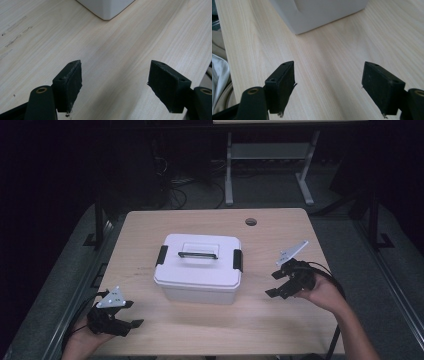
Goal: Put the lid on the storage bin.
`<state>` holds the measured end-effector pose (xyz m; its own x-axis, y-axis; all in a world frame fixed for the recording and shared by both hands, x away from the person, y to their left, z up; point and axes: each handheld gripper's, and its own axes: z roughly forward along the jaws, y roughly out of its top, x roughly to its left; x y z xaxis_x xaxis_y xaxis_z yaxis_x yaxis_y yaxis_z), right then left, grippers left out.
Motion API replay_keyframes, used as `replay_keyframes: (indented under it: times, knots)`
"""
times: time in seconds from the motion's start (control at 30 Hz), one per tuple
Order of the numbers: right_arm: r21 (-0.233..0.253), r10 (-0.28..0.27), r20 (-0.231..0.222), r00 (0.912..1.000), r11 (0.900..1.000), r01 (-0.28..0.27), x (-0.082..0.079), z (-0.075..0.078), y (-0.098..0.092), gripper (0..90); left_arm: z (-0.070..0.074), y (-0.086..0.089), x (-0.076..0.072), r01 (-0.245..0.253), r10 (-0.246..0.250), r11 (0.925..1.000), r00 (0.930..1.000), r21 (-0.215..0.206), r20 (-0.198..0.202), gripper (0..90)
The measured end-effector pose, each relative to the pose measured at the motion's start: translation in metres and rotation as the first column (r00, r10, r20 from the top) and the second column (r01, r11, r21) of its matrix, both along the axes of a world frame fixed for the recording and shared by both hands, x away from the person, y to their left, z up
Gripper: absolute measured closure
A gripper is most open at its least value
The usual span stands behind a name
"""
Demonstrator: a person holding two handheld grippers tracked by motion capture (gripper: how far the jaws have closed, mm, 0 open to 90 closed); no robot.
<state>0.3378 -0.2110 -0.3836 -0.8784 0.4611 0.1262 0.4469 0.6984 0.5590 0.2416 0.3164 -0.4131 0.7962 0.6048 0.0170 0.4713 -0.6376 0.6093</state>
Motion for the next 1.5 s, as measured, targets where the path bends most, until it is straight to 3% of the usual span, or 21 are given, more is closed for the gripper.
replay_keyframes:
  times: [1.5]
  knots:
    - [0.030,-0.059,-0.031,0.9978,0.998,0.060,-0.023,-0.030,-0.030,25.6,-0.001,-0.002,0.000,0.002,-0.002,1.0000,1.0000,0.005,-0.001,26.9]
